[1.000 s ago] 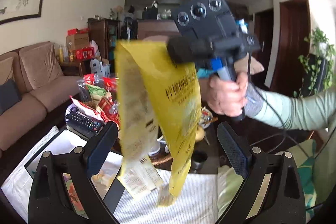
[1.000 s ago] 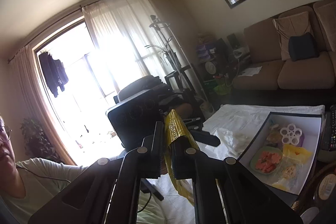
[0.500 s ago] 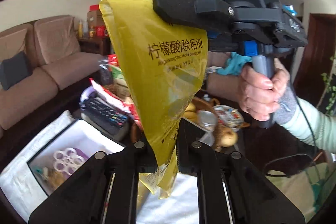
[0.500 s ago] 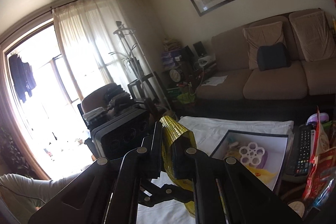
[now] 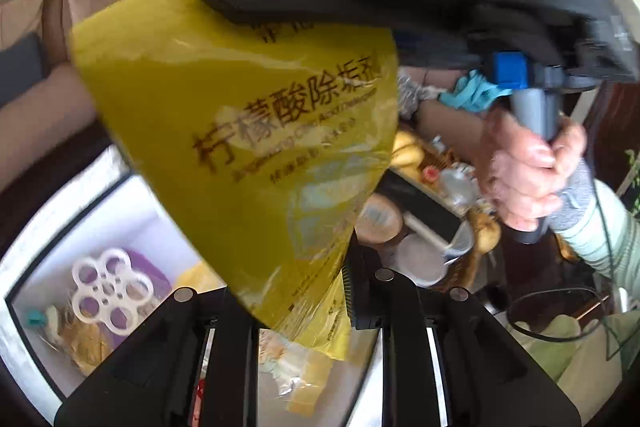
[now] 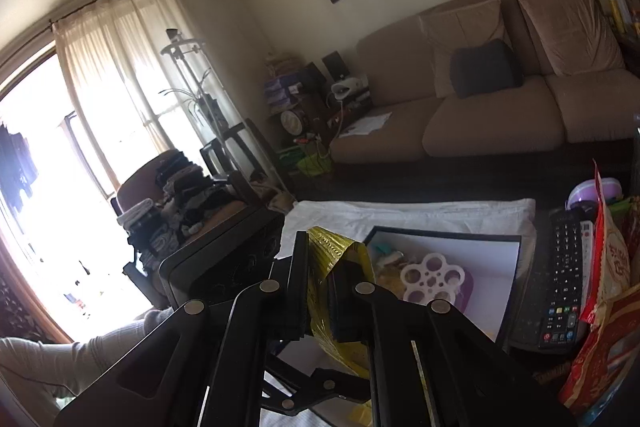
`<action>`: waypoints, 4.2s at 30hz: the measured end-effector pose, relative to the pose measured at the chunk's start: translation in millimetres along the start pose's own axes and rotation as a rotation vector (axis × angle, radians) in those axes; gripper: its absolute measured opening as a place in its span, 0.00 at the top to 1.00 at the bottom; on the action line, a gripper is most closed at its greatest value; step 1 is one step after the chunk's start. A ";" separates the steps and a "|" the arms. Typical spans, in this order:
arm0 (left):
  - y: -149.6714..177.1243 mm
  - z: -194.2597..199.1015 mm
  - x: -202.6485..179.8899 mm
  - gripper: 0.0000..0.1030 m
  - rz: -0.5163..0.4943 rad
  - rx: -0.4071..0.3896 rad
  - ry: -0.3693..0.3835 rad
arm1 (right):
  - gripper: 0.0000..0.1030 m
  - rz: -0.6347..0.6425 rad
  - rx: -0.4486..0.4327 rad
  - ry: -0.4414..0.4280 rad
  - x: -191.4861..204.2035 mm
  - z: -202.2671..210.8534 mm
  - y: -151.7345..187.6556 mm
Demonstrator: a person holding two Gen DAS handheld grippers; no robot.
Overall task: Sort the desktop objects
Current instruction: 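Lower the yellow sachet strip into the box and open the left gripper, then withdraw both grippers from the box toward the tape roll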
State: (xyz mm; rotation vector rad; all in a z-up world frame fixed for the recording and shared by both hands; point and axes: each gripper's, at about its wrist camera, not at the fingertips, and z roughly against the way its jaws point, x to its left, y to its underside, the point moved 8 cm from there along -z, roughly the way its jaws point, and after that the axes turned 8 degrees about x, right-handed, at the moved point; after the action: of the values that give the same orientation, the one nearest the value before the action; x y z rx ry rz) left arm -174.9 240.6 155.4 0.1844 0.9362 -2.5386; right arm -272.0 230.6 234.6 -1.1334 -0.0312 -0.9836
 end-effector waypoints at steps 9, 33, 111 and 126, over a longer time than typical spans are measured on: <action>12.5 -63.4 73.2 0.77 0.135 0.112 -0.051 | 0.93 -0.193 0.030 0.107 -107.9 -69.0 14.4; 45.7 -44.8 126.7 0.42 0.391 0.052 -0.052 | 0.72 -0.378 0.411 0.562 -217.3 -158.3 25.0; 241.7 114.6 -52.4 0.00 0.691 -0.072 -0.665 | 0.00 -0.146 0.158 0.728 100.4 -31.9 215.8; 334.4 175.5 -28.6 0.00 0.868 -0.169 -0.636 | 0.00 -0.123 0.152 0.599 167.6 -44.0 247.1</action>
State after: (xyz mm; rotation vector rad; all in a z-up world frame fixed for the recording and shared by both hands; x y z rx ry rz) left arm 0.1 -90.7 100.2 -0.2207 0.6097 -1.5506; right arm -25.6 107.1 111.6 -0.6709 0.3049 -1.3751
